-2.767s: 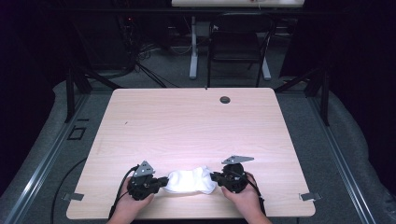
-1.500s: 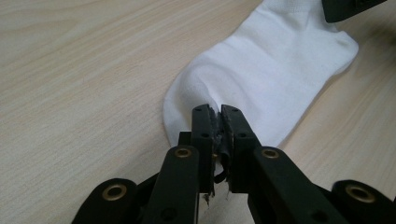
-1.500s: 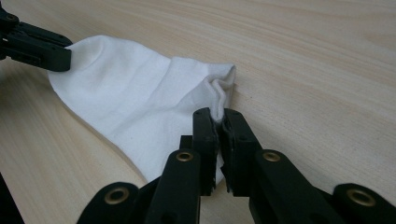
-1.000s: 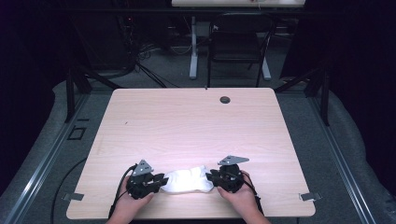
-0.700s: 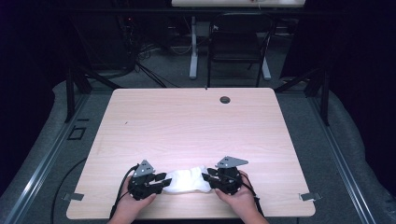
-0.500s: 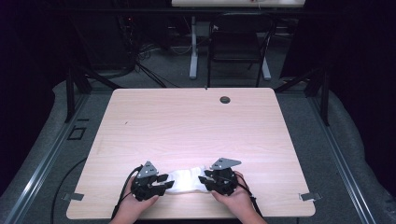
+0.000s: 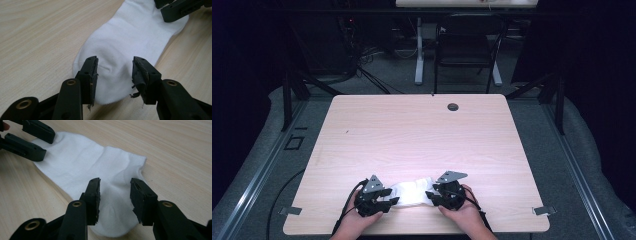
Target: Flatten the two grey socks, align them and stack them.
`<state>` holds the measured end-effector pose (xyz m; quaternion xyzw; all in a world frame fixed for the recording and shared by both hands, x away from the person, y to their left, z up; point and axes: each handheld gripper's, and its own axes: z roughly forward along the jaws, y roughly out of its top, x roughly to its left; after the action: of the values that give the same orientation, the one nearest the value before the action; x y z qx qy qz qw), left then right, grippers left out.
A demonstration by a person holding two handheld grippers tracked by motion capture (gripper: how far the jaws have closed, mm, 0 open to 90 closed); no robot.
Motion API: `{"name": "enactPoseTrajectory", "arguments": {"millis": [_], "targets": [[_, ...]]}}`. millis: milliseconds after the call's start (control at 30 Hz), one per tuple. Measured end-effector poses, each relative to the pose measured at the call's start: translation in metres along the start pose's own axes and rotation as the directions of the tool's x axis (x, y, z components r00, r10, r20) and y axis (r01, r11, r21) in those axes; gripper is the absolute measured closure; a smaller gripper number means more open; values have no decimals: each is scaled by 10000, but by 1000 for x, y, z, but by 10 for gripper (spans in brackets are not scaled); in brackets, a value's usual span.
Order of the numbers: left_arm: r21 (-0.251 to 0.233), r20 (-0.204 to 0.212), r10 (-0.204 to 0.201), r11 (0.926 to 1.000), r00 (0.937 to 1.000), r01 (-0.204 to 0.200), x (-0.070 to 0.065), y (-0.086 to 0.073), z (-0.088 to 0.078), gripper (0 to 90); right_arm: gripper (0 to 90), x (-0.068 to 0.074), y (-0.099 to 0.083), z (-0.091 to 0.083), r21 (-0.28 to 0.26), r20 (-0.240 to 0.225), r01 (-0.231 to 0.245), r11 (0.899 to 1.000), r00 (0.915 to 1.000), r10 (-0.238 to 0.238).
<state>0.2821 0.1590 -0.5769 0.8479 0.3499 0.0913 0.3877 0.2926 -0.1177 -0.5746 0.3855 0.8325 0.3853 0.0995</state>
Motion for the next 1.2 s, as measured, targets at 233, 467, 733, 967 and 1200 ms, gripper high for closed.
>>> {"name": "enactPoseTrajectory", "arguments": {"millis": [233, 467, 733, 967, 1200], "targets": [[-19, -22, 98, 10000, 9999, -98, 0, -1, 1, 554, 600, 1, -2, 1, 38, -6, -3, 10000, 10000, 3], [-57, -24, 96, 9999, 10000, -96, 1, -1, 2, 560, 605, 0, -4, 0, 4, -85, -129, 9999, 9999, 129], [-188, -100, -16, 9998, 9999, 14, 8, 2, 6, 564, 611, -1, -3, 2, -33, -24, -328, 9995, 9995, 328], [-345, -215, -52, 9994, 9998, 45, 16, 7, 12, 569, 615, -3, 0, 5, -63, 138, -380, 9993, 9992, 381], [-479, -221, -148, 9988, 9996, 138, 22, 10, 16, 571, 615, -7, 2, 7, -135, 206, -509, 9986, 9985, 512]]}}
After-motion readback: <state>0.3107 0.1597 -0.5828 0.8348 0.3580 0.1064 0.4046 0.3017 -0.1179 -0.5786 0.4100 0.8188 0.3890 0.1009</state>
